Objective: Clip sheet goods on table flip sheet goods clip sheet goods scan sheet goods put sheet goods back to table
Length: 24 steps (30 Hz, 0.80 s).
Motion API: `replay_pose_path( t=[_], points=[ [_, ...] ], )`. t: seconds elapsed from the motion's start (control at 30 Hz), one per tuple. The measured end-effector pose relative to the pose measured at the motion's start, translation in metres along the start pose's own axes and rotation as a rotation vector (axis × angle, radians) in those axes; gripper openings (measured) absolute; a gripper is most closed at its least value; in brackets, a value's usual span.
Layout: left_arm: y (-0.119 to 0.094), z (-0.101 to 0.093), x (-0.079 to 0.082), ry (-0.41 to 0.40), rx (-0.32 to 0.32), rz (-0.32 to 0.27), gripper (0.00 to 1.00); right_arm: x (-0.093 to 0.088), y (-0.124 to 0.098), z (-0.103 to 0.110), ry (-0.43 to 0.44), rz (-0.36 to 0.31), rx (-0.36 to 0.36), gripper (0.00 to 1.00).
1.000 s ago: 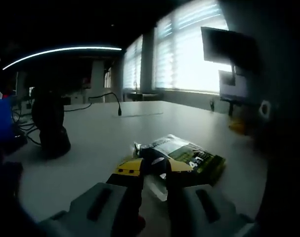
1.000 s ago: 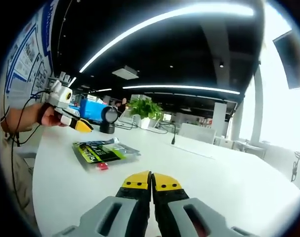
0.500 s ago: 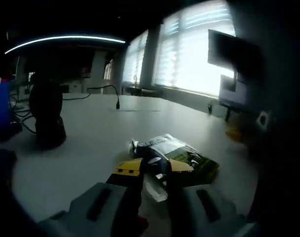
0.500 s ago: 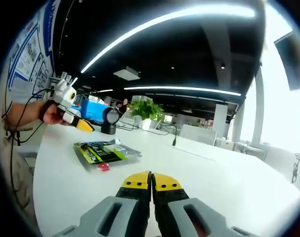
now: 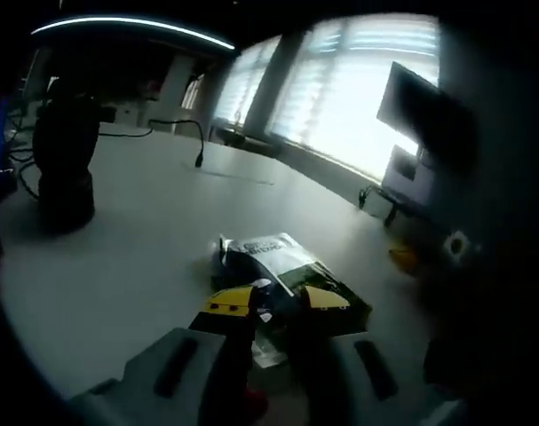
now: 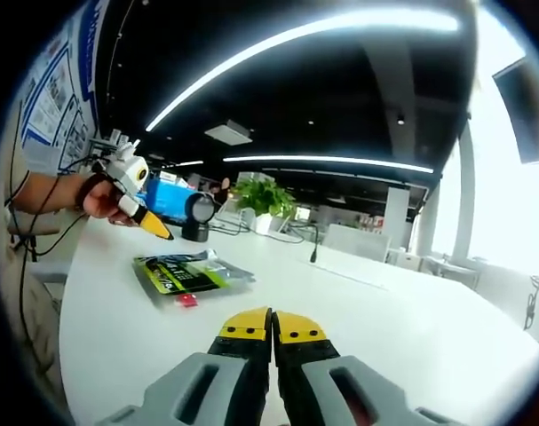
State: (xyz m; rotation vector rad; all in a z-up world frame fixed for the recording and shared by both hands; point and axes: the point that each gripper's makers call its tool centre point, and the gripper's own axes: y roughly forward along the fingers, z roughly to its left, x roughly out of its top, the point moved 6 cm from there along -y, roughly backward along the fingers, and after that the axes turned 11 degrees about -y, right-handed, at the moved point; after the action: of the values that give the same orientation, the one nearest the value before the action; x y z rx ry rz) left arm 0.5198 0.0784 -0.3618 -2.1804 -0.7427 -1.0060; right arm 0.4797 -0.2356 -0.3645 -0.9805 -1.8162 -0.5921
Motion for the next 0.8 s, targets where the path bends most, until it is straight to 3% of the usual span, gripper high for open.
replay_pose_path(
  t=[0.23,0.43,0.8],
  points=[
    [0.005,0.005,0.000,-0.049,-0.006,0.042,0.13,0.000,0.000,0.001,-0.007,0.002,0.000,0.00],
    [0.009,0.007,-0.009,-0.092,-0.010,0.089,0.13,0.000,0.000,0.002,-0.015,0.005,0.005,0.00],
    [0.012,0.012,-0.018,-0.102,0.005,0.112,0.13,0.000,0.001,0.003,-0.025,0.009,0.007,0.00]
  ],
)
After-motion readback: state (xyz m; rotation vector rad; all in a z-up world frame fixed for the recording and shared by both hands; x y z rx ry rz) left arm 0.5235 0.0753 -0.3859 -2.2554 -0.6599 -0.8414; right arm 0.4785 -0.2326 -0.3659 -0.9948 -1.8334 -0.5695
